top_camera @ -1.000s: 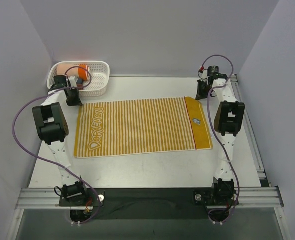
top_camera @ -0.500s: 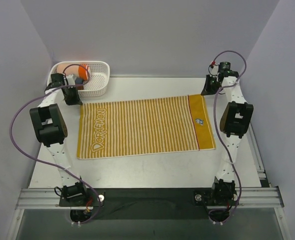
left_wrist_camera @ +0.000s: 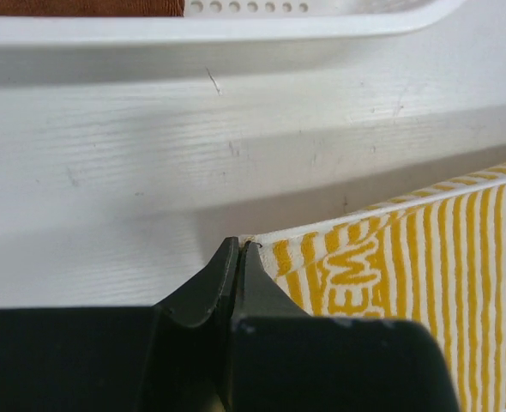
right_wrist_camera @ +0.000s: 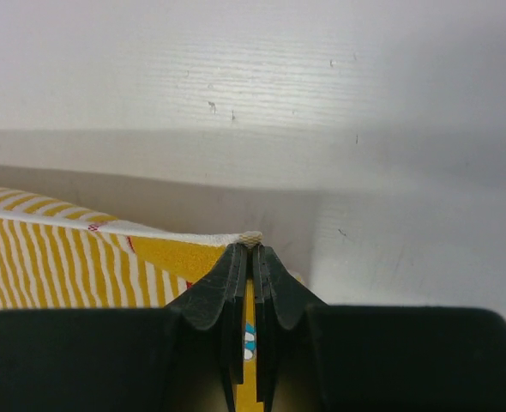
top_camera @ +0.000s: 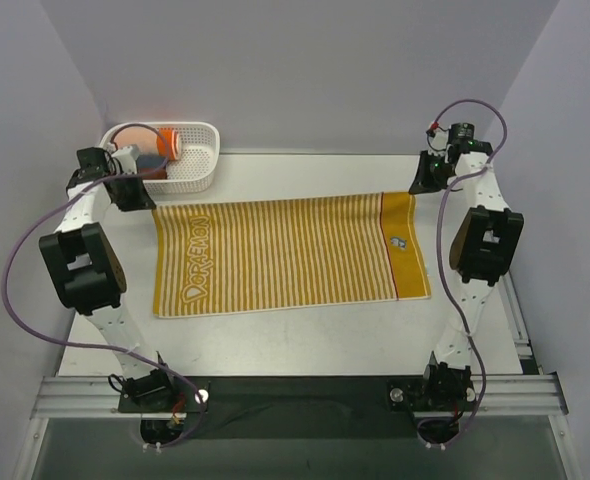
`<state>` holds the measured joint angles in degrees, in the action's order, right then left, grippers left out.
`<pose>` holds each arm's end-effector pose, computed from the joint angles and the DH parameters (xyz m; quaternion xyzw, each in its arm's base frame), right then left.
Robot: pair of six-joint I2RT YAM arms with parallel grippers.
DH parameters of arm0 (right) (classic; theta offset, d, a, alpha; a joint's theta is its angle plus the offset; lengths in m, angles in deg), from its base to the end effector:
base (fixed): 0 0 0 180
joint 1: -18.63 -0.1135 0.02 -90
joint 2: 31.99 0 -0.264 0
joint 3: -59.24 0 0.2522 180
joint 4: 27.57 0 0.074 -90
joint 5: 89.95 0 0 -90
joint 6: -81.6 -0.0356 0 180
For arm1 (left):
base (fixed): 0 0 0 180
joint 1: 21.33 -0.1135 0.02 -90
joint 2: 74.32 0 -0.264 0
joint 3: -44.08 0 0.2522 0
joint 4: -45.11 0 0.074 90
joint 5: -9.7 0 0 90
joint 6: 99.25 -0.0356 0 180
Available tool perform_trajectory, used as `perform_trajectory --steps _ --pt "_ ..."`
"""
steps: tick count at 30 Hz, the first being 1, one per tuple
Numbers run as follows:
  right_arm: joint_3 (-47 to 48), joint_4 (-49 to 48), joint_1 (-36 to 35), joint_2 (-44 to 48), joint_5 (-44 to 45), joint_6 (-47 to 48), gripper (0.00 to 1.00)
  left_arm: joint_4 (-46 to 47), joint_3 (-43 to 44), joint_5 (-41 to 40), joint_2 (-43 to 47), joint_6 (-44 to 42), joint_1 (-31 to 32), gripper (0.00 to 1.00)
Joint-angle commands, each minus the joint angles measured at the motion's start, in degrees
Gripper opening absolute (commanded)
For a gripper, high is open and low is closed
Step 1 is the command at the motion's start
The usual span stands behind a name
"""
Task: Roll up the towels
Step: Fold the towel
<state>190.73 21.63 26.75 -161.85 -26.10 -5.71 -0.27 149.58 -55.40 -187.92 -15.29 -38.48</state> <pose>0.5099 -0.0569 0.2451 -0.0388 0.9109 0.1768 0.3708 0.4235 0.1150 0.2345 -0.0225 0.9295 -0.1391 0.3409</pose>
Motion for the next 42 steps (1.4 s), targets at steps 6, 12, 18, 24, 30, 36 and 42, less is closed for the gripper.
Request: perform_trajectory --steps 6,12,18,24,30,36,42 --pt "-4.4 9.2 2.6 7.8 -2.9 7.1 0.0 -5.4 -6.8 6.9 9.0 -10.8 -4.6 0.0" --pt "-9.0 14.6 2.9 11.2 1.3 13.6 0.0 -13.9 -8.3 6.6 10.9 -17.6 -6.3 0.0" --pt "-15.1 16.9 0.6 9.1 7.9 17.6 0.0 -17.6 -15.5 0.1 7.7 -19.9 -0.9 0.0" --pt "-15.7 17.2 -3.3 4.7 16.3 16.5 0.0 -16.4 -13.5 -6.1 -0.9 -13.6 0.7 0.0" --pt "-12.2 17.2 -4.3 1.0 19.8 14.9 0.0 -15.4 -7.5 -10.4 -6.5 -9.5 0.8 0.0" --pt "-4.1 17.4 -5.0 -4.2 19.6 12.2 0.0 -15.1 0.9 -11.3 -12.2 -6.5 -0.7 0.0" --pt "0.0 17.6 -5.0 -4.4 16.9 11.4 0.0 -17.9 6.5 -9.3 -12.3 -6.6 -0.3 0.0"
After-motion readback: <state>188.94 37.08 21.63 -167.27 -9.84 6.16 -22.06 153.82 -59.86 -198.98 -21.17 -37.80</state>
